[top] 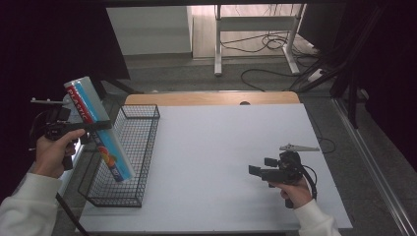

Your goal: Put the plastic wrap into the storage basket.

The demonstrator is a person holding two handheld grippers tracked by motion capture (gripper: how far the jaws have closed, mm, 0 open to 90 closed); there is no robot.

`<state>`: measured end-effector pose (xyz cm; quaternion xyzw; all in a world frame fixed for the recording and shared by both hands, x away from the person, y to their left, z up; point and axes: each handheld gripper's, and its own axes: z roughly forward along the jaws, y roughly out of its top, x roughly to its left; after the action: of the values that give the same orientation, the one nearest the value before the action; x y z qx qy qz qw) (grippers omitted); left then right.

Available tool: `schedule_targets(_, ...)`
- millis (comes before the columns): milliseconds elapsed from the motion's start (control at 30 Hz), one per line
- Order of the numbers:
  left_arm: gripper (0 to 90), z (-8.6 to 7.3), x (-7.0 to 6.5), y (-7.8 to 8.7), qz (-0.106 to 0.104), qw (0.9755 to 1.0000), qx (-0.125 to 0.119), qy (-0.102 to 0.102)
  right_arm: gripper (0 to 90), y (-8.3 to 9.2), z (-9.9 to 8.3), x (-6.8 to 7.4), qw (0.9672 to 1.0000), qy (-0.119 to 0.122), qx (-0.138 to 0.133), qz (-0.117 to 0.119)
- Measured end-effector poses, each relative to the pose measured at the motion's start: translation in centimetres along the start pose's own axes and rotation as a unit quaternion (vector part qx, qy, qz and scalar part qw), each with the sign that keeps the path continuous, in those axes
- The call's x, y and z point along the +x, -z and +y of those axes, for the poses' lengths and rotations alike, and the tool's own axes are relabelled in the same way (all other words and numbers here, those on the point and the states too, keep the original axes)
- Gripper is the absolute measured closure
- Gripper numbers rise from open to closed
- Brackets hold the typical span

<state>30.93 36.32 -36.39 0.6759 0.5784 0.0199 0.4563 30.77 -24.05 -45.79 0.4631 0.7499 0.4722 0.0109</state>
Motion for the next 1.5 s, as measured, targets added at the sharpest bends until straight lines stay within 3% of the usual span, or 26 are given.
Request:
schedule_targets(200,32.1,-0.6,0.6,-1.0,0.015,0.9997,0.020,0.000,11.6,-0.1,-0.1,-0.1,1.0000,-0.002,0.002,-0.002)
schedule_targets(1000,32.1,-2.1,1.5,-4.9,0.042,0.9962,0.077,-0.001,11.6,-0.1,-0.1,-0.2,1.0000,-0.003,0.001,-0.004)
schedule_targets(1300,31.9,-1.4,1.9,-6.9,0.051,0.9956,0.076,0.016,11.6,-0.1,0.0,-0.4,0.9999,-0.007,0.001,-0.007)
schedule_targets(1500,31.8,-0.7,2.8,-9.4,0.069,0.9936,0.075,0.048,11.6,-0.1,0.0,-0.4,0.9999,-0.007,0.004,-0.010)
